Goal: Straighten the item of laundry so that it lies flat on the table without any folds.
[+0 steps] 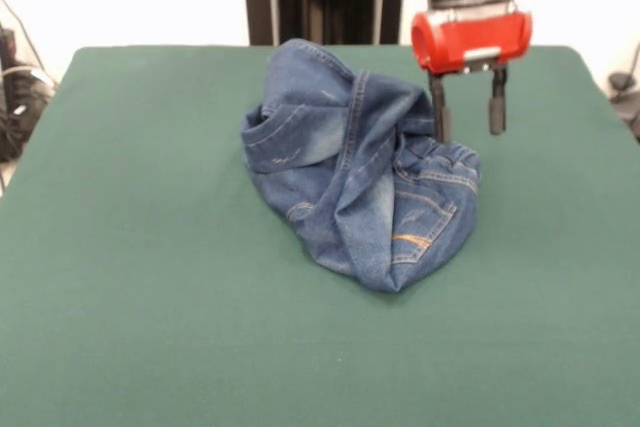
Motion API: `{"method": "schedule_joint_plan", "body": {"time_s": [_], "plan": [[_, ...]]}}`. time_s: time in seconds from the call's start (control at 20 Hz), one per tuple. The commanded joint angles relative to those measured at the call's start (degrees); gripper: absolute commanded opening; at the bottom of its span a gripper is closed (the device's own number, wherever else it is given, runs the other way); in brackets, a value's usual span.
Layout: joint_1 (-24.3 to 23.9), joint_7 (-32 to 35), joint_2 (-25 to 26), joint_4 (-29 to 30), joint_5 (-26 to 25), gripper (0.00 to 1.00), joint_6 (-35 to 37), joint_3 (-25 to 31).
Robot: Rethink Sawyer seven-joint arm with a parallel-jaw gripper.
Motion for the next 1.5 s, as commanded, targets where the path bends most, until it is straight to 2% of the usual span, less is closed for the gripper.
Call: {"method": "schedule_joint_plan", "body": {"time_s": [0.05,0.15,0.25,0.4,0.6,1.1,1.5], "plan": [[1.42,3.35,4.22,-3.9,-2.29,1.0,4.95,3.97],[2.22,3.24,3.94,-4.43,-3.0,1.0,5.02,2.58],[5.13,3.84,4.01,-5.86,-3.26,1.0,3.97,-1.14],[8.17,3.46,5.31,-7.55,-2.85,1.0,7.75,-4.96],[8.62,2.89,8.52,-8.92,-2.45,1.0,10.31,-5.26],[14.13,4.09,7.7,-11.8,-2.12,1.0,16.73,-12.88],[16.16,4.23,10.78,-14.05,-2.8,1.0,20.63,-16.12]]}}
